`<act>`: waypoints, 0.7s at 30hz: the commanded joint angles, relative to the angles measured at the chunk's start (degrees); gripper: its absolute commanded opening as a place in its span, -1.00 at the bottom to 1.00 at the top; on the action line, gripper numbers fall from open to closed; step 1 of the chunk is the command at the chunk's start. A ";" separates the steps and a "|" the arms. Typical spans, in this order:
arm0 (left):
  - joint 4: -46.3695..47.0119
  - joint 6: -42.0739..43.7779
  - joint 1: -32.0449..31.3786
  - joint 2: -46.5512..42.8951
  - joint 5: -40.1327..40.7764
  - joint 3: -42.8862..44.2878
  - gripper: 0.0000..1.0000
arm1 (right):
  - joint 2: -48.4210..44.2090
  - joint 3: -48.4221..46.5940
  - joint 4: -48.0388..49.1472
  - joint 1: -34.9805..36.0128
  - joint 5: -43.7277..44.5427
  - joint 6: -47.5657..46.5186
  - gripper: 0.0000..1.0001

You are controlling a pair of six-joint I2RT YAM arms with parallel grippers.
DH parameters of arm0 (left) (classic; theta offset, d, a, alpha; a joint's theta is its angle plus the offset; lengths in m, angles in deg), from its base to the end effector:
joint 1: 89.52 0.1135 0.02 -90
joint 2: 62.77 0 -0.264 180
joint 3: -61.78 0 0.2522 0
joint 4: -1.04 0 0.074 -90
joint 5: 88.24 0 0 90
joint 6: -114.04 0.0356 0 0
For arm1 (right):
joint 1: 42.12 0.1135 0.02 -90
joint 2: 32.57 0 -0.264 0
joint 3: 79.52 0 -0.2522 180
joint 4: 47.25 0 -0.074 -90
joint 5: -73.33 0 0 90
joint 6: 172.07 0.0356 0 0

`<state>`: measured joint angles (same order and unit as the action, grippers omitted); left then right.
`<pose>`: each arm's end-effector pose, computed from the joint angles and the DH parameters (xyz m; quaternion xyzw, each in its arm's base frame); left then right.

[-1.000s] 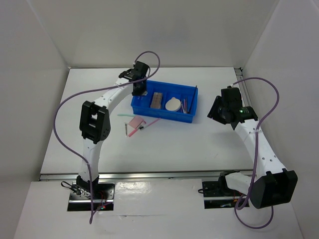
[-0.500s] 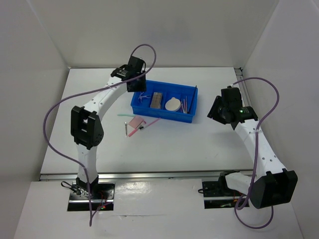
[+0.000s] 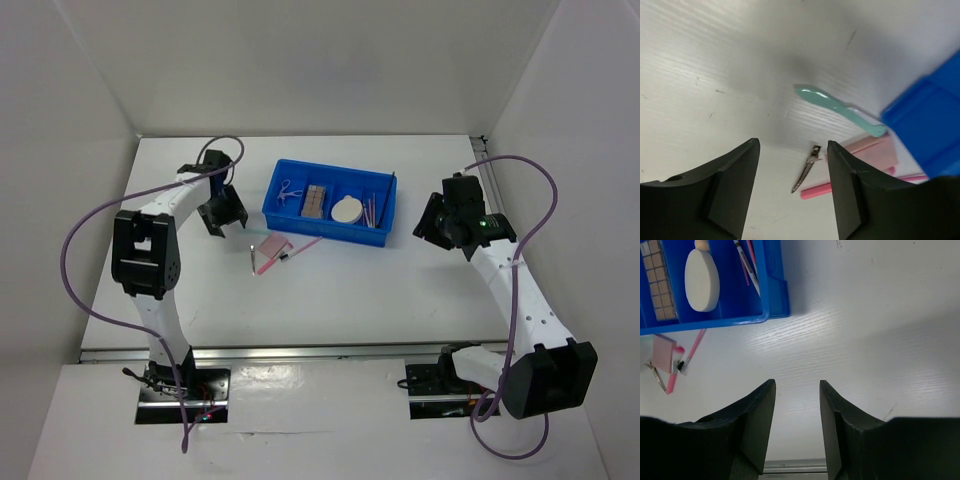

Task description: Organize the makeup

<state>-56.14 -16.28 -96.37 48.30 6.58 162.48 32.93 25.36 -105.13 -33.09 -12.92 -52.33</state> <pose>0.4023 -0.0453 0.2133 -0.2900 0.9361 -0.0400 0.1947 0.2296 0.0341 0.3142 0.1793 0.9166 0.0893 0.3460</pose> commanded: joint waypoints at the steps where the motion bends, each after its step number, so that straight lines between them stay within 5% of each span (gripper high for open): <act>1: 0.26 -4.85 0.25 1.60 -4.47 0.08 0.44 | 0.25 -0.51 2.28 0.45 -0.85 0.23 -0.04; 5: -1.93 -6.61 0.26 5.56 -5.79 3.41 0.52 | 0.25 -0.51 2.81 0.98 -0.85 0.23 -0.04; 8: -4.12 -9.95 0.26 8.10 -4.39 5.43 0.34 | 0.25 -0.51 2.81 0.98 -0.85 0.76 -0.04; 21: -6.33 -17.60 -0.27 13.12 0.36 10.62 0.26 | -0.28 0.02 2.28 0.98 -0.85 0.76 -0.04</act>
<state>-60.71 -31.01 -96.32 59.78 4.90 170.35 33.30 25.36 -104.67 -32.60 -13.69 -51.85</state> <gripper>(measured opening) 0.632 0.481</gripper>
